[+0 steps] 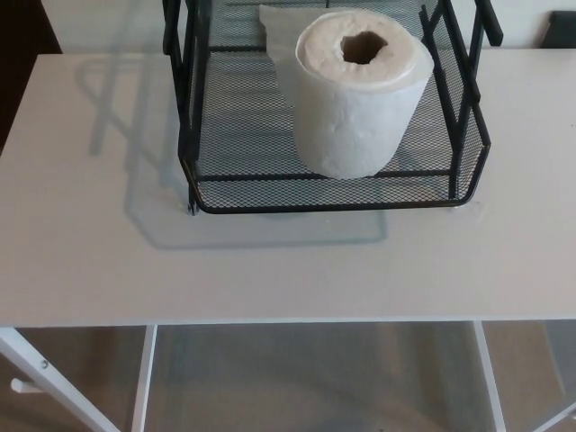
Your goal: The robot walks towards a desk on which a file tray is kept in the middle and a toilet paper roll is kept on its right. The robot uses its right hand to hook on finger in the gap of the roll and grabs it, lifts it and places it on the tray.
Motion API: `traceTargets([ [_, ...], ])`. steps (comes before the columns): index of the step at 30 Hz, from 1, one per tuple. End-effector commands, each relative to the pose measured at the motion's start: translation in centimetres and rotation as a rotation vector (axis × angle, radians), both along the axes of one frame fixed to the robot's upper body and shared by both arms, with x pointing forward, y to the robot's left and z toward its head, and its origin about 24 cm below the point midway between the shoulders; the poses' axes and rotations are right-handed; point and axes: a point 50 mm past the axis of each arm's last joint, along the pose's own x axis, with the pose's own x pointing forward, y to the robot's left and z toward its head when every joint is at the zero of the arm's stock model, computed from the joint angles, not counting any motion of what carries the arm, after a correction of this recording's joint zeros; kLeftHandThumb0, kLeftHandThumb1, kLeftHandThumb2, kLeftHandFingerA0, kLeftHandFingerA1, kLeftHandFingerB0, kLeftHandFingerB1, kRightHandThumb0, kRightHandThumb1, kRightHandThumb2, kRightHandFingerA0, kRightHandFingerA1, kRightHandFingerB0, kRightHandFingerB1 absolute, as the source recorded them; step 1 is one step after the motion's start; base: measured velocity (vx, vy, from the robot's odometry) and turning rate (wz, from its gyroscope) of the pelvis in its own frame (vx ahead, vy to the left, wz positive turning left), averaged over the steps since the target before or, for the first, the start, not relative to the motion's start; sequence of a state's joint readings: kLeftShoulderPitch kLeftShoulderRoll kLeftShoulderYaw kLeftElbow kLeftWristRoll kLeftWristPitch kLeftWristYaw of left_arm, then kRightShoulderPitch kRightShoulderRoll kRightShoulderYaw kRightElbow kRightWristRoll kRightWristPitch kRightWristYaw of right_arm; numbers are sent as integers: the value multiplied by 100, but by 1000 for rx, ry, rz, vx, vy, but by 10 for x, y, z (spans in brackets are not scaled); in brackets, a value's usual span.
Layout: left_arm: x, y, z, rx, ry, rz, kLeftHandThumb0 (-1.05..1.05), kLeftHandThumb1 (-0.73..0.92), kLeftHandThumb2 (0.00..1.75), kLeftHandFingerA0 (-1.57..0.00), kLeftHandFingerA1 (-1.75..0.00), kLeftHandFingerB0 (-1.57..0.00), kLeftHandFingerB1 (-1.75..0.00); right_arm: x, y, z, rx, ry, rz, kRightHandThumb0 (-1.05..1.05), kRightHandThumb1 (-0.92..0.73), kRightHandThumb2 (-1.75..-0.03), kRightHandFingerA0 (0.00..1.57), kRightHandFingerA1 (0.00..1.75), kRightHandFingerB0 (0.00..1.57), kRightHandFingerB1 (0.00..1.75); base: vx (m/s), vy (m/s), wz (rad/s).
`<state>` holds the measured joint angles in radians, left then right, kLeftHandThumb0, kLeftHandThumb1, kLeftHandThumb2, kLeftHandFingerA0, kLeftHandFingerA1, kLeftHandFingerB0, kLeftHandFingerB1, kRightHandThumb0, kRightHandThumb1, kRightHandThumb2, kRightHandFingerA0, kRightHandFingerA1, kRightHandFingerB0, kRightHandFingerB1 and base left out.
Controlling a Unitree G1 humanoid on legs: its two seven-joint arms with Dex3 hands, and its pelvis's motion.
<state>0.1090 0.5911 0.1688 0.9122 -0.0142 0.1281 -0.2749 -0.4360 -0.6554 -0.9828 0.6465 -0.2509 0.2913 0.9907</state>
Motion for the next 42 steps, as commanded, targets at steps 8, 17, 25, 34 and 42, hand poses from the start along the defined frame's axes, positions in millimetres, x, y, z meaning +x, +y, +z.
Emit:
traceTargets([
  [8, -5, 10, 9, 45, -19, 23, -79, 92, 71, -15, -52, -23, -44, -87, 18, -175, 475, 128, -1046, -44, -44, -72, 34, 136, 0, 29, 0, 0, 0],
  [17, -6, 10, 8, 50, -18, 24, -77, 92, 70, -16, -51, -21, -43, -85, 31, -181, -747, 856, -305, -76, -52, -65, 57, 127, 16, 48, 0, 0, 0],
  [25, -7, 10, 8, 42, -23, 19, -79, 92, 71, -15, -52, -22, -44, -86, 28, -193, -311, 787, -573, -91, -64, -58, 36, 107, 20, 54, 0, 0, 0],
  [34, -6, 11, 8, 46, -14, 25, -82, 92, 70, -15, -53, -22, -44, -79, 36, -197, -256, 798, -570, -91, -36, -82, 50, 106, 11, 59, 0, 0, 0],
  [42, -7, 9, 11, 42, -30, 19, -78, 92, 71, -15, -50, -22, -42, -122, 26, -200, -117, 702, -379, -93, -45, -92, 75, 75, 37, 52, 0, 0, 0],
])
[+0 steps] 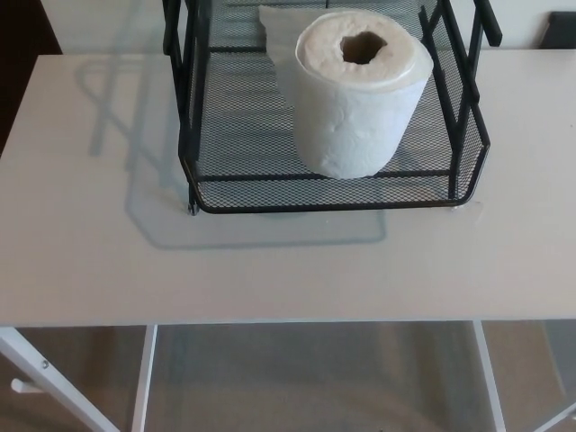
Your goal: The robot walks towards a desk on which a file tray is kept in the middle and a toilet paper roll is kept on its right. The robot uses its right hand to hook on finger in the gap of the roll and grabs it, lifts it and places it on the tray.
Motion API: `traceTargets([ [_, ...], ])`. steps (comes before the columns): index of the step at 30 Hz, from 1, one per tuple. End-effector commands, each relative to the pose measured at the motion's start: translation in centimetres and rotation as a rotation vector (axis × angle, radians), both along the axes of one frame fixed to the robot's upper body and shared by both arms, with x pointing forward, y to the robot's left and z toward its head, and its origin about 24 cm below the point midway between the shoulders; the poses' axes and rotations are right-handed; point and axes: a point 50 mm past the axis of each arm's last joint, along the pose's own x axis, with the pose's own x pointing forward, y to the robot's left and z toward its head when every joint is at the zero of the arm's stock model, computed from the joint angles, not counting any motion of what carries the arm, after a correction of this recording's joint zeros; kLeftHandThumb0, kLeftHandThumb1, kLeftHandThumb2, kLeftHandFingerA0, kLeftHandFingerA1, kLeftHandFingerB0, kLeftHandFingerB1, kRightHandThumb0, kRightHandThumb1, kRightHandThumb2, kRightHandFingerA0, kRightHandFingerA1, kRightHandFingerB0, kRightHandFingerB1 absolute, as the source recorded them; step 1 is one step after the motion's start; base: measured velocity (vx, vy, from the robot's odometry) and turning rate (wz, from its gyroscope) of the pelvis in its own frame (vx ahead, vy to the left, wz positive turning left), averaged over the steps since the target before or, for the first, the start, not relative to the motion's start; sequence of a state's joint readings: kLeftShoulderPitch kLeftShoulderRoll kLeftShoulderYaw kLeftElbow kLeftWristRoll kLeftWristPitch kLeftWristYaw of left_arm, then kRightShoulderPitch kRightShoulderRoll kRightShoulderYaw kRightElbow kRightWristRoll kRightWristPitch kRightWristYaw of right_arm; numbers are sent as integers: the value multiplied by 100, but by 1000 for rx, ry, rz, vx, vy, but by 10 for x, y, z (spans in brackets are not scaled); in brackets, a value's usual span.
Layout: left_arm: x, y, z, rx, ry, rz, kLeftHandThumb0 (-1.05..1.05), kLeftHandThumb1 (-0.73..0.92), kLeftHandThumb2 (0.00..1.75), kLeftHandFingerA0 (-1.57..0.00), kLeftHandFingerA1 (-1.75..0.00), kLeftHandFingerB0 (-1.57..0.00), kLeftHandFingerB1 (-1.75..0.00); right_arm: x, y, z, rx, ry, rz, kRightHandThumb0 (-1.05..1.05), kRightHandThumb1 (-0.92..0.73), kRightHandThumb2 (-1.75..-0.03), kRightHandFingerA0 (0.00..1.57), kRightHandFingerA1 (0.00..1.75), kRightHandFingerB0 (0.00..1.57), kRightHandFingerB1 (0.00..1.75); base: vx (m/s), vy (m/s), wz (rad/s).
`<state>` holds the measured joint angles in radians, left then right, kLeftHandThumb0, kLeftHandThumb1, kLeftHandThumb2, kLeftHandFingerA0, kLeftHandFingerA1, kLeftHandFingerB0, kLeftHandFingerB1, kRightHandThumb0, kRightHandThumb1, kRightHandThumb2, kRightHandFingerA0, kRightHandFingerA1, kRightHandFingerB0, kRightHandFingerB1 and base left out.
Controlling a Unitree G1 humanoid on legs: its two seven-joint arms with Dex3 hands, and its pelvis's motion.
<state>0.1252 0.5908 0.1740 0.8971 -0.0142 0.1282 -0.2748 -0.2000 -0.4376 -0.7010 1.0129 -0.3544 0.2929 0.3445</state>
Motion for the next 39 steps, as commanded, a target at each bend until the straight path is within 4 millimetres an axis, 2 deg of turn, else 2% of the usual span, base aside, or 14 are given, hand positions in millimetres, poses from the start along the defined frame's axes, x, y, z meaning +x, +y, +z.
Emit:
traceTargets([
  [1, -4, 10, 9, 38, -23, 32, -79, 92, 70, -15, -49, -22, -42, -35, -5, -13, -144, 145, 180, -92, -48, -85, 34, 88, 6, 46, 0, 0, 8],
  [2, -4, 10, 9, 38, -23, 32, -79, 92, 70, -15, -49, -22, -42, -35, -5, -13, -145, 145, 182, -92, -48, -85, 34, 88, 6, 46, 0, 0, 0],
  [3, -5, 11, 9, 39, -23, 27, -79, 92, 72, -14, -48, -21, -42, -15, 1, -9, -178, 144, 100, -66, -46, -83, 91, 78, 7, 45, 0, 0, 0],
  [4, -4, 11, 9, 45, -20, 18, -78, 92, 73, -16, -51, -21, -44, -26, -3, 6, -87, 5, 172, -67, -90, -92, 57, 59, 29, 38, 0, 0, 0],
  [7, -4, 11, 9, 43, -22, 21, -76, 92, 73, -16, -49, -20, -42, -28, -2, 9, -80, -10, 186, -67, -90, -92, 57, 59, 29, 38, 0, 0, 0],
  [8, -4, 11, 9, 42, -23, 22, -78, 92, 72, -15, -51, -21, -43, -48, -10, 1, 14, -107, 2, -63, -46, -68, 102, 84, 53, 69, 0, 0, 0],
  [9, -4, 11, 9, 42, -23, 22, -78, 92, 72, -15, -51, -21, -43, -75, -14, -14, 145, -269, -289, -63, -46, -68, 102, 84, 53, 69, 0, 0, 0],
  [23, -4, 12, 8, 43, -24, 26, -81, 92, 71, -15, -55, -23, -46, -74, -15, -15, 152, -291, -297, -63, -46, -68, 102, 84, 53, 69, 0, 0, 0],
  [31, -2, 10, 10, 44, -31, 20, -72, 92, 74, -16, -45, -21, -39, -74, -15, -15, 153, -299, -298, -63, -46, -68, 102, 84, 53, 69, 0, 0, 0],
  [39, -2, 8, 9, 45, -17, 8, -74, 92, 75, -16, -47, -21, -40, -72, -17, -14, 149, -304, -293, -63, -46, -68, 102, 84, 53, 69, 0, 0, 0],
])
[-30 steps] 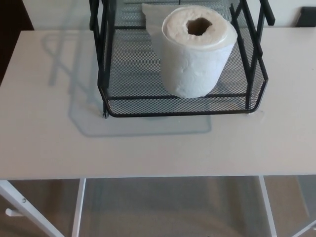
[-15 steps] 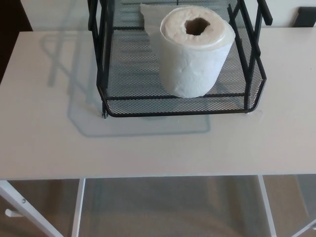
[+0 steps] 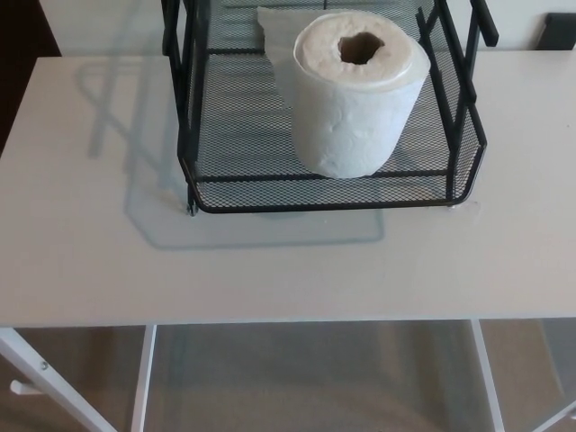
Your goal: The robot walks towards a desk on which a file tray is kept in the middle and a toilet paper roll is kept on its right. The robot uses its right hand to hook on finger in the gap of the roll and grabs it, lifts it and places it on the tray.
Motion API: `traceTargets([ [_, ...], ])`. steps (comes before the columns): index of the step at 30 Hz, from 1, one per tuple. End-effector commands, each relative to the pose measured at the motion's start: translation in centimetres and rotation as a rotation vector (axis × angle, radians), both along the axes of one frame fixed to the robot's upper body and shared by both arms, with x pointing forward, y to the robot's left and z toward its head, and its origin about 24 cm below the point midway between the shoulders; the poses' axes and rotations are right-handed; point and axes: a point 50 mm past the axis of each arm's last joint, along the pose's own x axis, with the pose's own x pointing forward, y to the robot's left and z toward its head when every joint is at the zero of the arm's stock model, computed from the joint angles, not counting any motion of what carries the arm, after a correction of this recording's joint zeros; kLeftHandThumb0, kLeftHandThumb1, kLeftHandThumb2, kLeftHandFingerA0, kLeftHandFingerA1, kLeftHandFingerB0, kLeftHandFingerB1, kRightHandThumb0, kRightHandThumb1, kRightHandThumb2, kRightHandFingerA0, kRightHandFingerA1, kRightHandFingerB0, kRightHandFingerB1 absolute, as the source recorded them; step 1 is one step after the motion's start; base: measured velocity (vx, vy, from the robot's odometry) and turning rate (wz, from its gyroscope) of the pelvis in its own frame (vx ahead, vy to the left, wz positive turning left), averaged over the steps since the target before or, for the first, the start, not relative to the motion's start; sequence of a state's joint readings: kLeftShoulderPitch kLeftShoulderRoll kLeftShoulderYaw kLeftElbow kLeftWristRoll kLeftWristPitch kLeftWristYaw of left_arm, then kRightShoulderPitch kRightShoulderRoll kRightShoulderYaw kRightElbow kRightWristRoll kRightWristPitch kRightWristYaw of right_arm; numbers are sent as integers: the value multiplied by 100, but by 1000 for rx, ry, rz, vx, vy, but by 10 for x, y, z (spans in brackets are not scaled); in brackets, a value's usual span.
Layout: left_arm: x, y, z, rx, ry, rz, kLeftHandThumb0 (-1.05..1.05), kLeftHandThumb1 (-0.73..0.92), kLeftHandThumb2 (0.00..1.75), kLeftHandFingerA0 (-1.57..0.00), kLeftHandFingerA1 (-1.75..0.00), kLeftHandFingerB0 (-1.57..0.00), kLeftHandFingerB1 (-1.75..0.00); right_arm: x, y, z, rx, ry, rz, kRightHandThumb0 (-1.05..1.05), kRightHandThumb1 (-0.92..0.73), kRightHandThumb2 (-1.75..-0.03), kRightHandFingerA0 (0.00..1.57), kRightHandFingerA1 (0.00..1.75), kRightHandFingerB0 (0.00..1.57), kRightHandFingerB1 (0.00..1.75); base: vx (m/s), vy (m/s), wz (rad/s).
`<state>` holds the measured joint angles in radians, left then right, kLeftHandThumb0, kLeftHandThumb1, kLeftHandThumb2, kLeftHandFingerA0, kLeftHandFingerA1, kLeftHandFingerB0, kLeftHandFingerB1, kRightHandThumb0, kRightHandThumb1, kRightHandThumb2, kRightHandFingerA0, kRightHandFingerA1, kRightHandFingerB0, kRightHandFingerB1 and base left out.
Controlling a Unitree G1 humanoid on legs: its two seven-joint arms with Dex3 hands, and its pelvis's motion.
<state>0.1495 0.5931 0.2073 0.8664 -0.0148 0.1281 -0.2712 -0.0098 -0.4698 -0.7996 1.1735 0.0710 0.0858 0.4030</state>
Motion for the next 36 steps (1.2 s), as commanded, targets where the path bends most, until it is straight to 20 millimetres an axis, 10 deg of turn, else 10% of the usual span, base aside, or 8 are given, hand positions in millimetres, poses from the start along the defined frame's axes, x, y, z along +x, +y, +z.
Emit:
traceTargets([
  [1, 1, 5, 4, 36, 10, -5, -75, 92, 76, -17, -47, -21, -40, 2, -8, 8, -38, -58, -17, -63, -46, -68, 102, 84, 53, 69, 0, 0, 0],
  [3, 1, 5, 4, 27, 2, -1, -79, 92, 69, -15, -53, -22, -44, 3, -7, 10, -149, 81, 214, -79, -60, -59, 92, 70, 56, 60, 0, 0, 0],
  [33, -1, 4, 3, 14, 8, -1, -81, 92, 68, -13, -56, -22, -45, 3, -8, 16, -174, 67, 262, -90, -64, -60, 91, 72, 57, 56, 0, 0, 0],
  [34, 0, 4, 3, 15, 13, -7, -80, 92, 69, -15, -50, -24, -43, 3, -7, 15, -254, 91, 315, -85, -62, -59, 65, 81, 44, 53, 0, 0, 0],
  [36, 1, 4, 4, 17, 15, -3, -81, 91, 70, -15, -51, -25, -44, 3, -7, 15, -264, 93, 322, -85, -62, -59, 65, 81, 44, 53, 0, 0, 0],
])
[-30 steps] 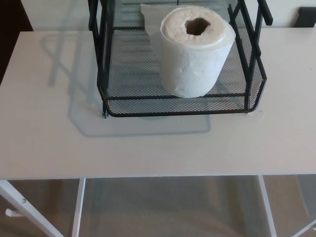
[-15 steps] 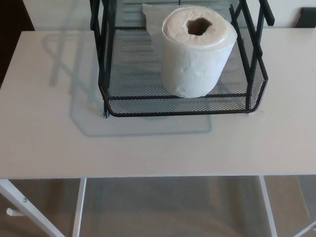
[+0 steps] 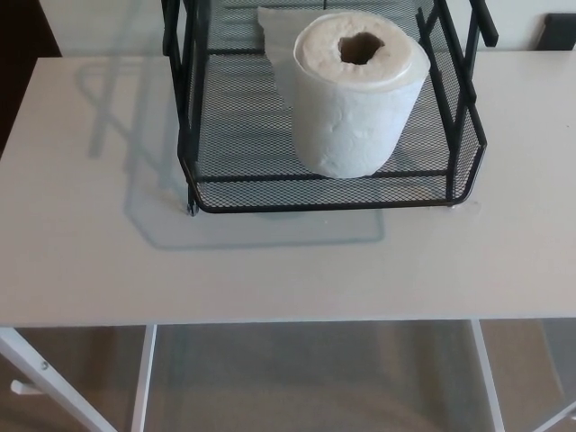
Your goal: The robot walks towards a desk on which a file tray is kept in the middle and a toilet paper roll is kept on its right. The robot uses its right hand to hook on finger in the gap of the roll and grabs it, lifts it and places it on the tray.
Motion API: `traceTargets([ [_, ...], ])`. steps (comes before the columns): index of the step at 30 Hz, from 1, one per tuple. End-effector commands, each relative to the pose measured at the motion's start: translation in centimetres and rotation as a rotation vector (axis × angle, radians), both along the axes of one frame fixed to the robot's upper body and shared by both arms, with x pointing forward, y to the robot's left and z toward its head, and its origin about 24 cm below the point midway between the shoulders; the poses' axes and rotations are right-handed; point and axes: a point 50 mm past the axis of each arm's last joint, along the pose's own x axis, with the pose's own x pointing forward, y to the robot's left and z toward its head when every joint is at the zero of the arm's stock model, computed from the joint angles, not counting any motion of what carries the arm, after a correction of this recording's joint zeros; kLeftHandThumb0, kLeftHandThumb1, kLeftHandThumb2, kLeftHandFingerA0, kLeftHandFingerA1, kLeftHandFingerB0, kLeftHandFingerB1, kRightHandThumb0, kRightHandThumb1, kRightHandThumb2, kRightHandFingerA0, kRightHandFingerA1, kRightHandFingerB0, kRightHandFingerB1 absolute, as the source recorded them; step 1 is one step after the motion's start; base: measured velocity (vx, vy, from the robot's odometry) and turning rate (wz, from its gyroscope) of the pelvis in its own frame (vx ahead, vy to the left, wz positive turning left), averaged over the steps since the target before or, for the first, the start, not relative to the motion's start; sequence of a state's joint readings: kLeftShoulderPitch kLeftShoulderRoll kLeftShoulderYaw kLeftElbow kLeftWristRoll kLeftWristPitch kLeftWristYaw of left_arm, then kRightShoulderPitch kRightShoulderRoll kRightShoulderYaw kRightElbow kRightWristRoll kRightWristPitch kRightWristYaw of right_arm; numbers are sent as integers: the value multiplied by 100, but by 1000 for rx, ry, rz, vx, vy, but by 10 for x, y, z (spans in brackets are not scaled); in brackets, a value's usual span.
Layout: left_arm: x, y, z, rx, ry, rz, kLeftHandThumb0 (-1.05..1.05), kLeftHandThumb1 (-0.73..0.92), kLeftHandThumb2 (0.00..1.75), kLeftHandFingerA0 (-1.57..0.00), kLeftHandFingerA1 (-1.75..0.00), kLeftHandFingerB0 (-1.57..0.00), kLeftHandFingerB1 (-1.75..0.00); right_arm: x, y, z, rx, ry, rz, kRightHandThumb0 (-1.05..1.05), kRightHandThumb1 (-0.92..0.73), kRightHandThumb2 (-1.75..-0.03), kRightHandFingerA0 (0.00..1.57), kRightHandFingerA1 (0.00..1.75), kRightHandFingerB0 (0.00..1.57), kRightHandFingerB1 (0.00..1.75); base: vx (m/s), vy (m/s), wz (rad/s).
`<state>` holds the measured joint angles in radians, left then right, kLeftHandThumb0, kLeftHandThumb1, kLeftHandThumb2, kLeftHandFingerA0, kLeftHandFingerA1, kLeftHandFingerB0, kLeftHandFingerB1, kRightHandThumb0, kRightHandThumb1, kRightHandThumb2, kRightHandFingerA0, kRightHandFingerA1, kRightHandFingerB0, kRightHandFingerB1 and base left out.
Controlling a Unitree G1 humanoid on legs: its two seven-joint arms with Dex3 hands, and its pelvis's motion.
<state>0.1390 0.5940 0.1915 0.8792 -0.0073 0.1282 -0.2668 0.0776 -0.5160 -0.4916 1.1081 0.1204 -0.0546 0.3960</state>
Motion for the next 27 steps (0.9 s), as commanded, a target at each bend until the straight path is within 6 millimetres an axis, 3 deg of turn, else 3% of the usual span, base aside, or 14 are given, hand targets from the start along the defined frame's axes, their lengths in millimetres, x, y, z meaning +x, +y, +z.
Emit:
traceTargets([
  [1, -1, 5, 5, 14, 1, -1, -81, 92, 70, -15, -53, -25, -45, 0, -7, 9, -68, -29, 23, -80, -56, -58, 93, 70, 53, 63, 0, 0, 0],
  [6, -1, 3, 7, 14, -6, -3, -79, 92, 70, -15, -51, -24, -43, -1, -9, 10, -12, -54, -7, -80, -56, -58, 93, 70, 53, 63, 0, 0, 0],
  [12, -5, 7, 4, 31, -125, 93, -80, 80, 64, -31, -65, -39, -53, -1, -9, 11, -11, -55, -7, -80, -56, -58, 93, 70, 53, 63, 0, 0, 0],
  [13, -5, 7, 4, 35, -133, 96, -76, 92, 67, -44, -57, -24, -43, 8, -8, 8, -103, 58, 19, -94, -62, -60, 100, 76, 65, 52, 0, 0, 0],
  [14, -6, 7, 4, 34, -136, 102, -76, 92, 67, -44, -57, -24, -43, 19, -9, 7, -243, 187, 60, -94, -62, -60, 100, 76, 65, 52, 0, 0, 0],
  [19, -5, 9, 2, 28, -191, 199, -77, 80, 66, -48, -60, -28, -46, 19, -9, 5, -279, 222, 64, -94, -62, -60, 100, 76, 65, 52, 0, 0, 0],
  [20, -4, 9, 5, 40, -249, 245, -64, 78, 63, -50, -57, -34, -45, 19, -9, 5, -280, 223, 63, -94, -62, -60, 100, 76, 65, 52, 0, 0, 0],
  [21, -4, 9, 5, 54, -260, 266, -61, 57, 98, -51, -66, -27, -53, 19, -9, 5, -282, 224, 63, -94, -62, -60, 100, 76, 65, 52, 0, 0, 0],
  [22, -5, 10, 4, 84, -279, 290, -65, 86, 65, -43, -67, -23, -40, 44, -1, 12, -303, 135, 31, -90, -52, -55, 39, 131, 0, 42, 0, 0, 0],
  [23, -5, 10, 3, 98, -288, 301, -65, 86, 65, -43, -67, -23, -40, 54, 3, 15, -311, 98, 15, -90, -52, -55, 39, 131, 0, 42, 0, 0, 0],
  [24, -6, 10, 3, 108, -294, 303, -66, 86, 65, -38, -69, -26, -42, 55, 5, 17, -350, 130, -7, -93, -35, -86, 60, 104, 3, 56, 0, 0, 0],
  [26, -7, 10, 4, 123, -305, 305, -66, 86, 65, -38, -69, -26, -42, 56, 9, 21, -414, 176, -41, -93, -35, -86, 60, 104, 3, 56, 0, 0, 0],
  [27, -8, 10, 2, 104, -317, 336, -65, 85, 65, -40, -65, -26, -39, 53, 16, 24, -450, 115, -11, -90, -38, -88, 59, 106, 1, 28, 0, 0, 0],
])
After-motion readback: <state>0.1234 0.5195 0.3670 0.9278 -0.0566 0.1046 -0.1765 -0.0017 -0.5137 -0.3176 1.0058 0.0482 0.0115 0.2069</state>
